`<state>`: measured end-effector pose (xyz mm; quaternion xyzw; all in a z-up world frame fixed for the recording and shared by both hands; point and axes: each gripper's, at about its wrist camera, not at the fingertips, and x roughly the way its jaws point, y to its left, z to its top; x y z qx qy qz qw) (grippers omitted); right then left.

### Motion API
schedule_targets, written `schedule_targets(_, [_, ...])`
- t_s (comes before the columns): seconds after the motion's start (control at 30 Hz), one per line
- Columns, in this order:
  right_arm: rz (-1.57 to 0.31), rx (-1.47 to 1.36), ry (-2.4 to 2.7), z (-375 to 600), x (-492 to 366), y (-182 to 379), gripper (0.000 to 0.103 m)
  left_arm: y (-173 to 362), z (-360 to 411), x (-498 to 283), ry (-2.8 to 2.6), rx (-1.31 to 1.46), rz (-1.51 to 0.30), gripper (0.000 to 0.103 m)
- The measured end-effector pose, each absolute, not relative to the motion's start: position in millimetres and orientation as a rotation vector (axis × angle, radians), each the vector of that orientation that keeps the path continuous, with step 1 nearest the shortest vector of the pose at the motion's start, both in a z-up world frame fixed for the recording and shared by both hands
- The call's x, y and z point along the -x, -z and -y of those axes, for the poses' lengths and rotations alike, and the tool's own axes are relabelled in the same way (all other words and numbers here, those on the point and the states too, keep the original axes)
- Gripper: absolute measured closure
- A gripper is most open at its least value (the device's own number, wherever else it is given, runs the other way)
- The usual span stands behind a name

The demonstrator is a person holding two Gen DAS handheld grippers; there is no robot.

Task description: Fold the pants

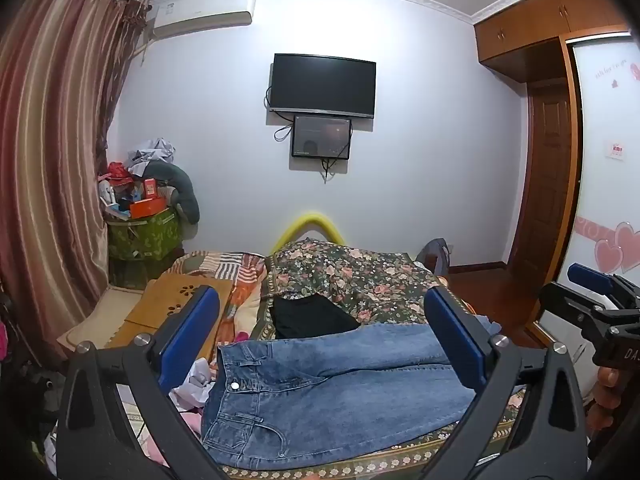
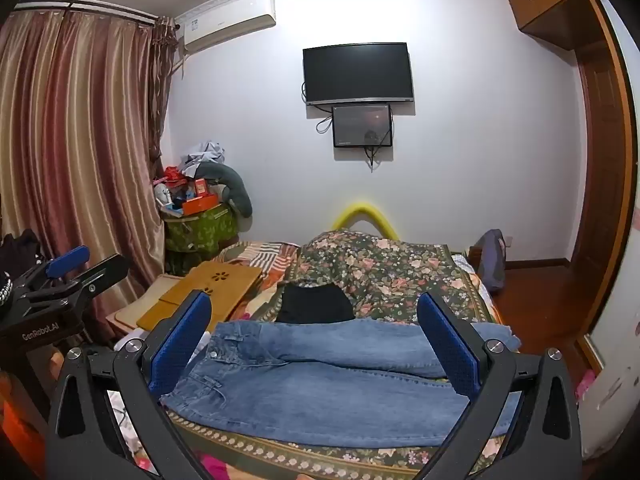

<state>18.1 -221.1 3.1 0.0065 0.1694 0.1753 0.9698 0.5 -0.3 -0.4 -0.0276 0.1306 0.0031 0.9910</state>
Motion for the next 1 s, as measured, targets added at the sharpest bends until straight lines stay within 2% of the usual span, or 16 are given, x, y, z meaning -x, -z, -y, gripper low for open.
schedule_targets(0.3, [-0.334, -0.018, -0.324, 224, -15, -8, 0.001, 12, -2, -2, 0.009, 0.068, -0.256, 0.0])
schedule_targets(1.0, [-0.318, -0.016, -0.29, 235, -16, -13, 0.001, 2, 5, 2, 0.03, 0.036, -0.24, 0.0])
